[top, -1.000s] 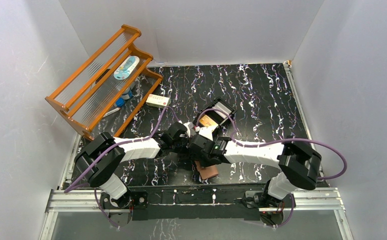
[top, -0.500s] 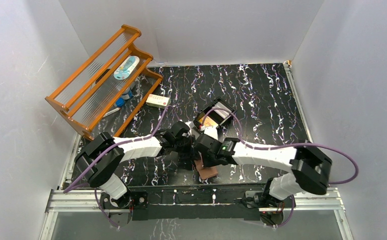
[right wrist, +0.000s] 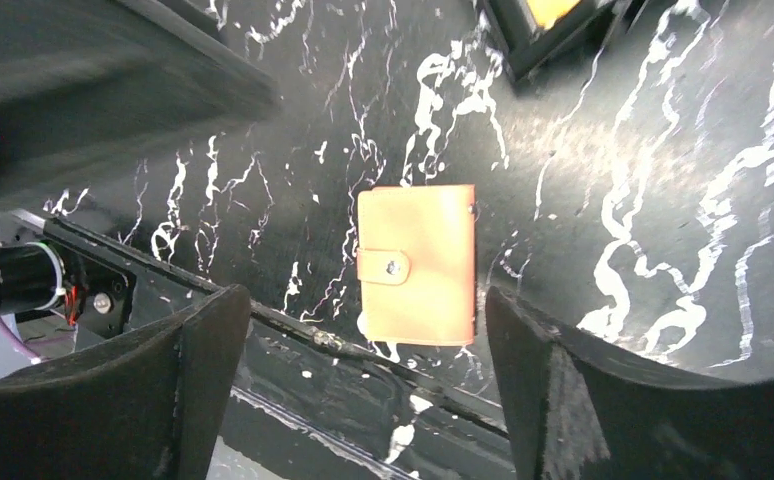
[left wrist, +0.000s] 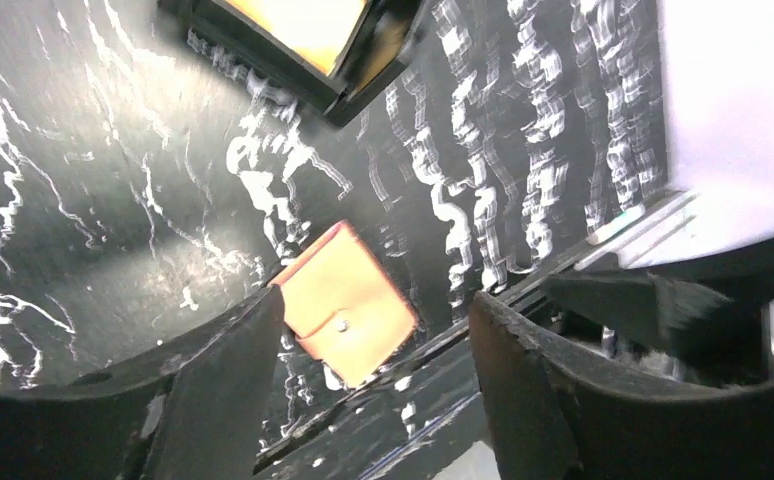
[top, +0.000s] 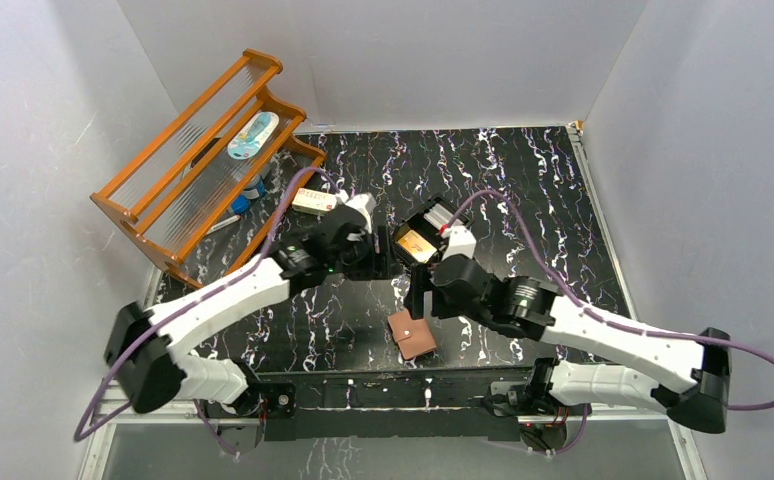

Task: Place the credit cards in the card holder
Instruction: Reset both arms

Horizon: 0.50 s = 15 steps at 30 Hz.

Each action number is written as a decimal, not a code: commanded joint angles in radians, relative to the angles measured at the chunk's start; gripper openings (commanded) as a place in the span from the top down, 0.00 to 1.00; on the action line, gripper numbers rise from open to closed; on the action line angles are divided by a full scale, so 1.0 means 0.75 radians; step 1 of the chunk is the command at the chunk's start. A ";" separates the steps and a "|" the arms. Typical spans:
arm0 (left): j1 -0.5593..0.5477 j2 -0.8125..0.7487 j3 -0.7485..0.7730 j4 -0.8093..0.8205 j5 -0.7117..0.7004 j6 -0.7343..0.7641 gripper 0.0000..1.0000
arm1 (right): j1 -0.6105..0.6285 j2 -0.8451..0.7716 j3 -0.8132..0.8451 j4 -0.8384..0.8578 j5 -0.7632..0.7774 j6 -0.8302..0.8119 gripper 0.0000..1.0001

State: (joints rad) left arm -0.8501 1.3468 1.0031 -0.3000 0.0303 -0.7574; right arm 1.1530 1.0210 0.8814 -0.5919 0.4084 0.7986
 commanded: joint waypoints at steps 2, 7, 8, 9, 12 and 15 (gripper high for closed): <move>0.004 -0.305 0.214 -0.318 -0.148 0.128 0.02 | -0.001 -0.190 0.193 -0.175 0.163 -0.070 0.02; 0.005 -0.517 0.244 -0.405 -0.128 0.153 0.01 | -0.002 -0.352 0.296 -0.385 0.326 -0.025 0.02; 0.005 -0.555 0.231 -0.402 -0.121 0.152 0.01 | -0.001 -0.394 0.301 -0.418 0.361 0.005 0.02; 0.004 -0.588 0.216 -0.402 -0.123 0.139 0.01 | -0.001 -0.439 0.299 -0.442 0.386 0.029 0.02; 0.004 -0.682 0.169 -0.429 -0.119 0.109 0.01 | -0.002 -0.564 0.293 -0.477 0.394 0.048 0.02; 0.004 -0.774 0.094 -0.430 -0.108 0.075 0.01 | -0.002 -0.640 0.286 -0.511 0.382 0.097 0.02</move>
State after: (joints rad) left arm -0.8501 0.8303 1.1370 -0.5648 -0.0532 -0.6769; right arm 1.1530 0.5957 1.0721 -0.9016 0.6415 0.8097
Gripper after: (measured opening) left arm 0.985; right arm 0.983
